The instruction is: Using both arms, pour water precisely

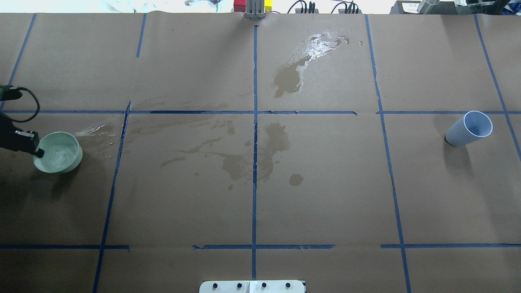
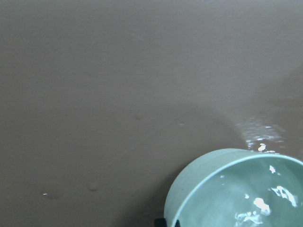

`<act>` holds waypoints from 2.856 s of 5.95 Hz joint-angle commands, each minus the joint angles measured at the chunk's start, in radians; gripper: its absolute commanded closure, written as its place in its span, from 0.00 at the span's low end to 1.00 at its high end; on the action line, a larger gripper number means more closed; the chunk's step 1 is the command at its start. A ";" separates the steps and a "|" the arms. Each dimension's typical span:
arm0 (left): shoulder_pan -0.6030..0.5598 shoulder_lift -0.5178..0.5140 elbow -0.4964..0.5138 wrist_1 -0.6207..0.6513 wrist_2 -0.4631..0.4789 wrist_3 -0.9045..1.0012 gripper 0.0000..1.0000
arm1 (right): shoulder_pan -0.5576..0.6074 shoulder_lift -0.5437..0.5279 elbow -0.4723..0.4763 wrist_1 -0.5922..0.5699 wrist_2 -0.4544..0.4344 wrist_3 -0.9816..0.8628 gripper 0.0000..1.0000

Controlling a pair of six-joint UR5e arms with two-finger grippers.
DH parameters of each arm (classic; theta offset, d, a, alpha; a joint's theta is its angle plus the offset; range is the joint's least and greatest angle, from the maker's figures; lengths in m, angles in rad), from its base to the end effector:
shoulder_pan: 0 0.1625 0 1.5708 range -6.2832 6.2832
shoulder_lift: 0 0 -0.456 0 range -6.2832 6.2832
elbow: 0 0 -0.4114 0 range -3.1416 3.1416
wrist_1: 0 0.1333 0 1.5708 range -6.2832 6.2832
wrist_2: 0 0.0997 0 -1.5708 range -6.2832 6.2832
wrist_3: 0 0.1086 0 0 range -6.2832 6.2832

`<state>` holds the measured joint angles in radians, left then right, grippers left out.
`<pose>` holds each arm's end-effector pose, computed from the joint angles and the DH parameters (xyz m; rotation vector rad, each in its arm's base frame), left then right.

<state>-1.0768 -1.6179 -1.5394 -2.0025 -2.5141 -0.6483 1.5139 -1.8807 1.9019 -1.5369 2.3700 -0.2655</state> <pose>0.2210 -0.5060 0.6259 -0.1530 1.0016 0.0701 0.0340 -0.3785 0.6582 0.1357 -0.7930 -0.3269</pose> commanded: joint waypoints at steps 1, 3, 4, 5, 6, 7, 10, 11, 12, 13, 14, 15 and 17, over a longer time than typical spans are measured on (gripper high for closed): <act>0.001 -0.069 -0.028 -0.001 -0.040 -0.098 1.00 | -0.001 0.000 0.000 0.000 0.000 0.000 0.00; 0.108 -0.158 -0.099 0.005 -0.034 -0.244 1.00 | -0.001 0.000 0.000 0.000 0.000 0.003 0.00; 0.177 -0.234 -0.097 0.005 -0.020 -0.348 1.00 | -0.001 0.000 0.000 0.000 0.000 0.005 0.00; 0.234 -0.306 -0.097 0.007 0.016 -0.429 1.00 | -0.001 0.000 0.000 0.000 0.000 0.005 0.00; 0.329 -0.385 -0.081 0.011 0.090 -0.509 1.00 | -0.001 0.000 0.000 -0.002 0.000 0.005 0.00; 0.421 -0.451 -0.065 0.011 0.183 -0.581 1.00 | -0.001 0.000 0.000 0.000 0.000 0.005 0.00; 0.509 -0.615 0.065 0.014 0.317 -0.639 1.00 | -0.001 0.000 0.000 -0.002 0.006 0.005 0.00; 0.514 -0.619 0.068 0.014 0.325 -0.637 1.00 | -0.001 0.000 0.000 -0.002 0.008 0.005 0.00; 0.514 -0.623 0.076 0.014 0.325 -0.636 1.00 | -0.001 0.000 0.000 -0.003 0.014 0.005 0.00; 0.514 -0.657 0.109 0.014 0.327 -0.636 1.00 | -0.001 -0.002 0.000 -0.003 0.023 0.005 0.00; 0.514 -0.662 0.116 0.014 0.330 -0.634 1.00 | -0.001 -0.002 0.000 -0.003 0.023 0.005 0.00; 0.514 -0.665 0.117 0.013 0.357 -0.631 1.00 | -0.003 -0.002 0.000 -0.003 0.025 0.005 0.00; 0.514 -0.665 0.119 0.013 0.363 -0.631 0.96 | -0.006 -0.002 0.000 -0.003 0.025 0.005 0.00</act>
<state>-0.5630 -2.2819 -1.4213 -1.9895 -2.1539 -1.2796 1.5092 -1.8822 1.9022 -1.5401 2.3944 -0.2601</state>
